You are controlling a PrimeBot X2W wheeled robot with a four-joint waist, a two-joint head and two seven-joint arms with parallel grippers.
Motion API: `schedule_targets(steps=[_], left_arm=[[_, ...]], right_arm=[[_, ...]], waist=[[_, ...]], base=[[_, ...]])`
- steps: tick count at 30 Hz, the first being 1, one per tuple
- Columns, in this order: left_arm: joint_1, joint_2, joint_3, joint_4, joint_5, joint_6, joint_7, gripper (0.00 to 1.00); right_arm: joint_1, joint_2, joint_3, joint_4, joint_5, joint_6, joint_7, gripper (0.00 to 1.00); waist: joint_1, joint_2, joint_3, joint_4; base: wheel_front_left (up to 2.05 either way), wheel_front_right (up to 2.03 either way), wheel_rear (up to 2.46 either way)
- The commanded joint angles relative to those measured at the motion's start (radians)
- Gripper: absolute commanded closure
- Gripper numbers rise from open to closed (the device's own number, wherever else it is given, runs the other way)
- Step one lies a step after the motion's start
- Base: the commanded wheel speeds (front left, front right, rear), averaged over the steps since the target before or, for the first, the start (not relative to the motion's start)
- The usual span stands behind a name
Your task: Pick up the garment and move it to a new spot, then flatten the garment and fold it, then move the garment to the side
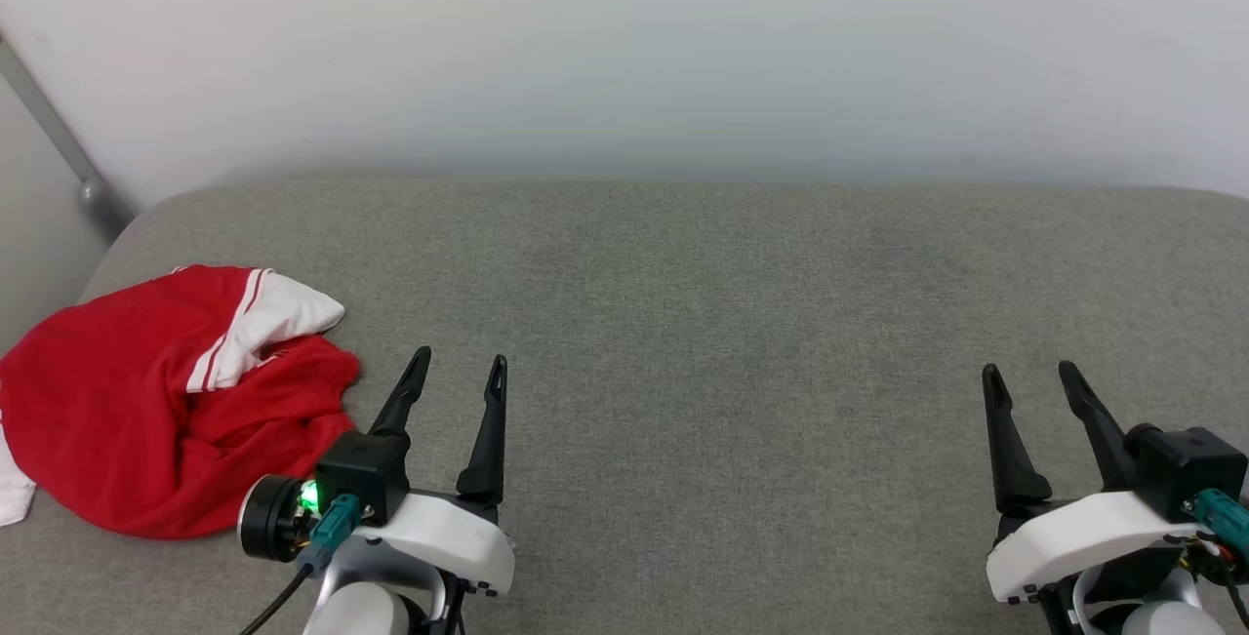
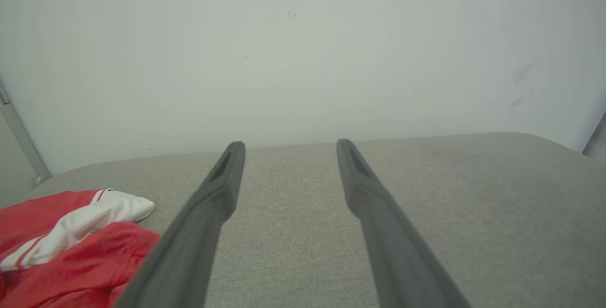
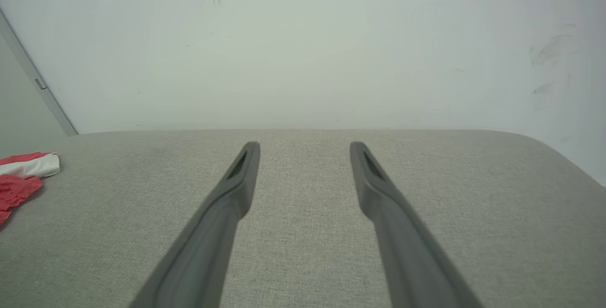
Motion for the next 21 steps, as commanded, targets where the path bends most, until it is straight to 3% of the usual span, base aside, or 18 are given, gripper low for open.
schedule_targets(steps=[1, 21], left_arm=[[-0.011, -0.005, 0.003, 0.002, 0.015, -0.001, -0.01, 0.0], [-0.023, -0.028, 0.021, 0.024, 0.072, -0.009, -0.036, 0.0]], right_arm=[[0.005, 0.0, 0.001, -0.005, -0.023, 0.002, -0.009, 0.0], [0.008, 0.0, -0.008, 0.004, -0.086, 0.002, -0.033, 0.0]], waist=[[0.0, 0.0, 0.0, 0.001], [0.0, 0.0, 0.0, 0.036]], base=[[0.0, 0.0, 0.0], [0.0, 0.0, 0.0]])
